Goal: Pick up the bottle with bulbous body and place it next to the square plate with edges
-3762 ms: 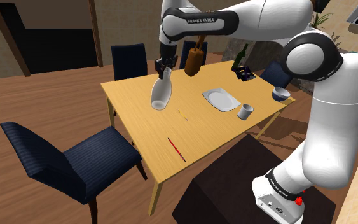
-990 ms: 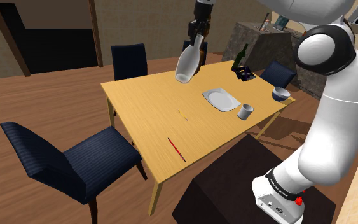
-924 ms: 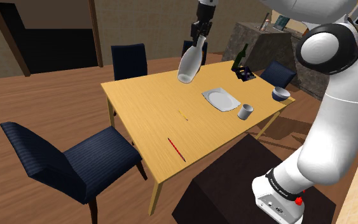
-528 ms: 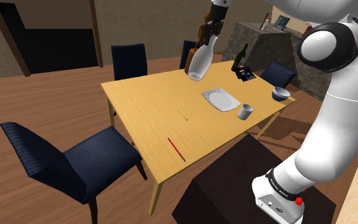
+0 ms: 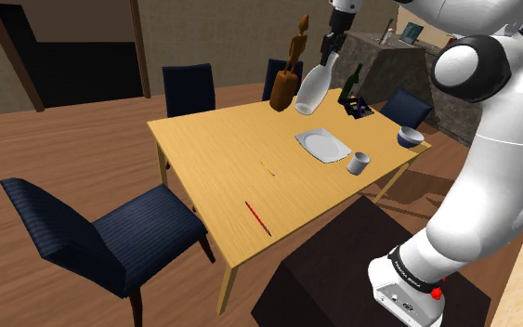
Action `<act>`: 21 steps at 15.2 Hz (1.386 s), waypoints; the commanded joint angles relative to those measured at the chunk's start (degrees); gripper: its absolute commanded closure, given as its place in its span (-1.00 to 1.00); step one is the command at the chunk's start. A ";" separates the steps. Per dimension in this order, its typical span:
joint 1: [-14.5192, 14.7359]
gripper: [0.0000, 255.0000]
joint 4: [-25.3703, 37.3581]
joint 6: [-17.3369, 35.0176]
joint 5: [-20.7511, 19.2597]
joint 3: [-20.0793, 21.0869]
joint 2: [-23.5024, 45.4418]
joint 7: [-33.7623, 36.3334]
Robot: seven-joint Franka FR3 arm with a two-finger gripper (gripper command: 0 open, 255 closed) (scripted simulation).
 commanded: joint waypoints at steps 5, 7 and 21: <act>-5.72 1.00 6.69 -2.15 0.94 -1.88 4.38 -7.25; -7.71 1.00 10.81 -3.66 1.33 -2.35 6.95 -9.46; -7.03 1.00 -7.23 9.95 0.97 -2.34 2.53 -9.26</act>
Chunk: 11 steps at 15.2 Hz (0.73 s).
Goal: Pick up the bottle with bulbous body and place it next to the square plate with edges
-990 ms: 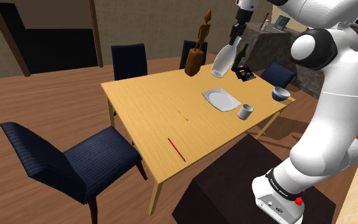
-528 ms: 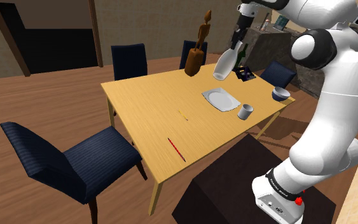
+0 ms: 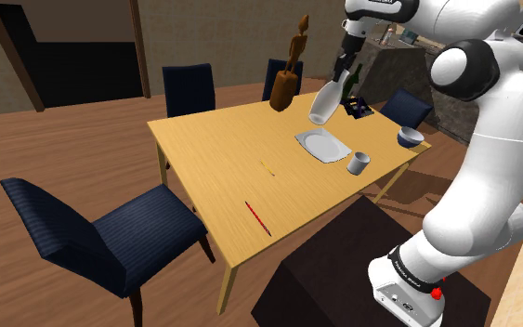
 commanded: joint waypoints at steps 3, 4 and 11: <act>0.06 1.00 -3.74 3.48 -0.02 0.00 -0.33 -0.01; 0.08 1.00 -4.57 4.27 -0.03 0.01 -0.36 0.00; 0.18 1.00 -9.66 9.55 0.00 0.05 -0.16 0.05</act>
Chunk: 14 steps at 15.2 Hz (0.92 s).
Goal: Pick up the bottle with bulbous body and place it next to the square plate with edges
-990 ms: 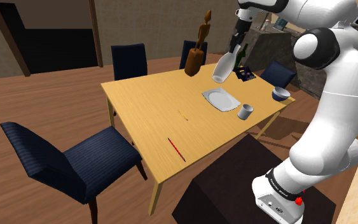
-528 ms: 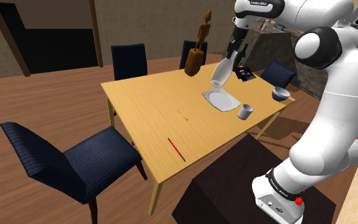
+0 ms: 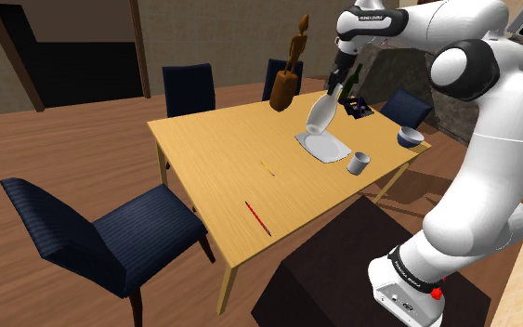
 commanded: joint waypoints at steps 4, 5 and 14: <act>0.00 1.00 -3.26 3.61 0.04 0.02 0.28 -0.05; 0.01 1.00 -3.82 4.30 0.05 0.02 0.42 -0.04; 0.01 1.00 -8.04 10.32 0.21 0.12 2.23 -0.05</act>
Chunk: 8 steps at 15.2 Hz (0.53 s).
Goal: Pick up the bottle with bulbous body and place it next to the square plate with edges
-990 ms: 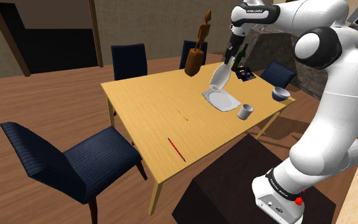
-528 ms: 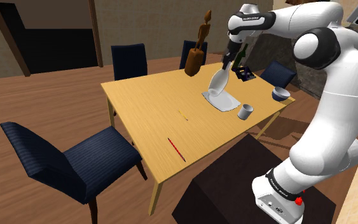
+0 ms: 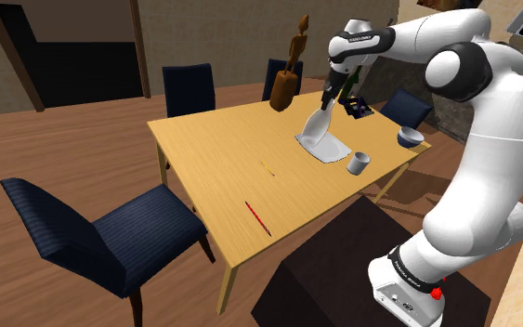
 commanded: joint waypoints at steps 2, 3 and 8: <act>-0.06 1.00 -1.09 2.00 0.08 0.03 0.85 -0.07; -0.06 1.00 -1.44 2.63 0.10 0.04 1.13 -0.07; -0.10 1.00 -2.99 5.71 0.23 0.12 2.67 -0.10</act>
